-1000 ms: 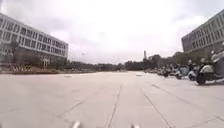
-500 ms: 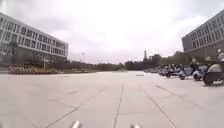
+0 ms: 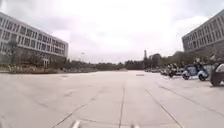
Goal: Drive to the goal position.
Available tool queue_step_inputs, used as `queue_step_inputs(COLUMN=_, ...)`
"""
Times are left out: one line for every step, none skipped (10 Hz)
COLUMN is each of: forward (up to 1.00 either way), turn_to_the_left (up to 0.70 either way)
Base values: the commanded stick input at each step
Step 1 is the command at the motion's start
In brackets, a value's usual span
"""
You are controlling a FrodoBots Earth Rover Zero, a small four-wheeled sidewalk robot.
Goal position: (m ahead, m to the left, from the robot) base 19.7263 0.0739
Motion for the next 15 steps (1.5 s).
queue_step_inputs(forward=0.7, turn_to_the_left=-0.02)
queue_step_inputs(forward=0.7, turn_to_the_left=-0.02)
queue_step_inputs(forward=0.7, turn_to_the_left=-0.03)
queue_step_inputs(forward=0.7, turn_to_the_left=-0.3)
queue_step_inputs(forward=0.7, turn_to_the_left=-0.35)
queue_step_inputs(forward=0.7, turn_to_the_left=-0.35)
queue_step_inputs(forward=0.7, turn_to_the_left=-0.35)
queue_step_inputs(forward=0.7, turn_to_the_left=-0.13)
queue_step_inputs(forward=0.7, turn_to_the_left=0.0)
queue_step_inputs(forward=0.7, turn_to_the_left=0.0)
queue_step_inputs(forward=0.7, turn_to_the_left=0.0)
queue_step_inputs(forward=0.7, turn_to_the_left=0.0)
queue_step_inputs(forward=0.7, turn_to_the_left=0.0)
queue_step_inputs(forward=0.7, turn_to_the_left=0.0)
queue_step_inputs(forward=0.7, turn_to_the_left=0.0)
